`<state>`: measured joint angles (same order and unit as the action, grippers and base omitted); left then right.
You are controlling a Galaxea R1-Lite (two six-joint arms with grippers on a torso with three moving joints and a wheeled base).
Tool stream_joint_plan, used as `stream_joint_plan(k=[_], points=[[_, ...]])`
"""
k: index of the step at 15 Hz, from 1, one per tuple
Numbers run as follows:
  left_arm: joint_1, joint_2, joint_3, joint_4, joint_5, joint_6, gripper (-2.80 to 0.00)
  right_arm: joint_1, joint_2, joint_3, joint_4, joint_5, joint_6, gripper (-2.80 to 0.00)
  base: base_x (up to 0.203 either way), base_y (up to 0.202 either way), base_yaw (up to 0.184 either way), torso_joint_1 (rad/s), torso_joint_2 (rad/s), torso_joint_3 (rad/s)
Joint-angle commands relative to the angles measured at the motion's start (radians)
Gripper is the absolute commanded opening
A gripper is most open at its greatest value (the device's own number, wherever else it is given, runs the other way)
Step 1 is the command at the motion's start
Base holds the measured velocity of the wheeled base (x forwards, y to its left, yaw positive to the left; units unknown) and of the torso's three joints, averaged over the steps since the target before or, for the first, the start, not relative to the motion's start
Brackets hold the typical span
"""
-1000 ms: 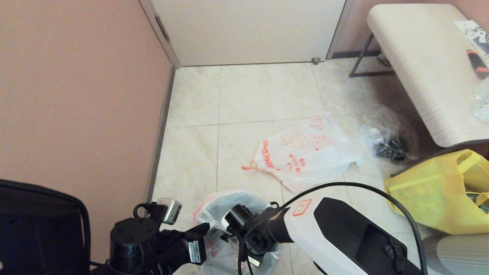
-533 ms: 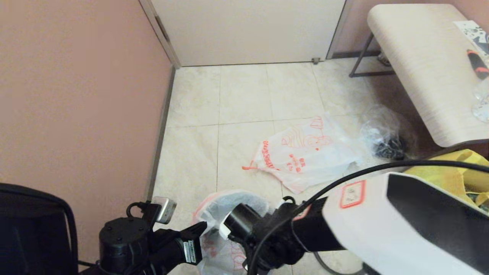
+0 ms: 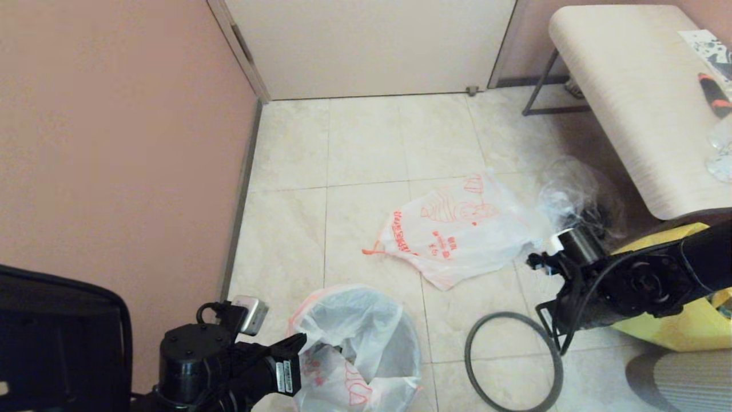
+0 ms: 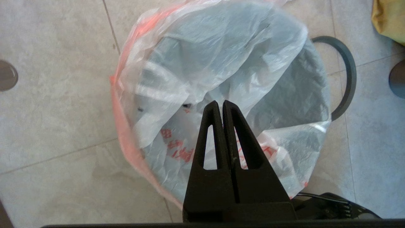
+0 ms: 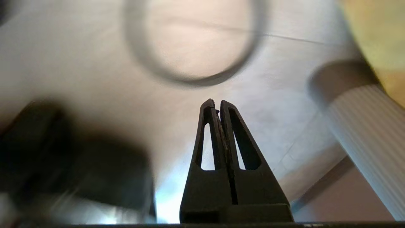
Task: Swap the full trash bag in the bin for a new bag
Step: Place the trash can ring on the trash can
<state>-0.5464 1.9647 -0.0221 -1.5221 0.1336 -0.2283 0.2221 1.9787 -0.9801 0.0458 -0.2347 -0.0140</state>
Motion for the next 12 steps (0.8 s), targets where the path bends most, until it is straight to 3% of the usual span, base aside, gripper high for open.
stream_joint_plan(k=[1, 4, 7, 9, 10, 12], points=[[0.002, -0.004, 0.002, -0.008, 0.0, -0.002, -2.8, -0.141, 0.204, 0.02, -0.224, 0.02, -0.057, -2.8, 0.0, 0.0, 0.0, 0.0, 0.0, 0.0], [0.003, 0.002, 0.001, -0.008, 0.0, -0.003, -2.8, -0.229, 0.513, -0.054, -0.432, 0.057, -0.177, -2.8, 0.0, 0.0, 0.0, 0.0, 0.0, 0.0], [0.02, 0.051, -0.003, -0.008, -0.008, -0.006, -2.8, -0.271, 0.723, -0.181, -0.521, 0.097, -0.286, -2.8, 0.0, 0.0, 0.0, 0.0, 0.0, 0.0], [0.017, 0.04, -0.002, -0.008, -0.013, -0.005, -2.8, -0.298, 0.762, -0.212, -0.569, 0.189, -0.364, -2.8, 0.0, 0.0, 0.0, 0.0, 0.0, 0.0], [0.01, 0.031, 0.001, -0.008, -0.014, -0.007, -2.8, -0.307, 0.78, -0.237, -0.592, 0.2, -0.379, 0.0, 0.0, 0.0, 0.0, 0.0, 0.0, 0.0], [0.006, 0.046, -0.005, -0.008, -0.014, -0.009, -2.8, -0.311, 0.809, -0.279, -0.604, 0.201, -0.386, 0.0, 0.0, 0.0, 0.0, 0.0, 0.0, 0.0]])
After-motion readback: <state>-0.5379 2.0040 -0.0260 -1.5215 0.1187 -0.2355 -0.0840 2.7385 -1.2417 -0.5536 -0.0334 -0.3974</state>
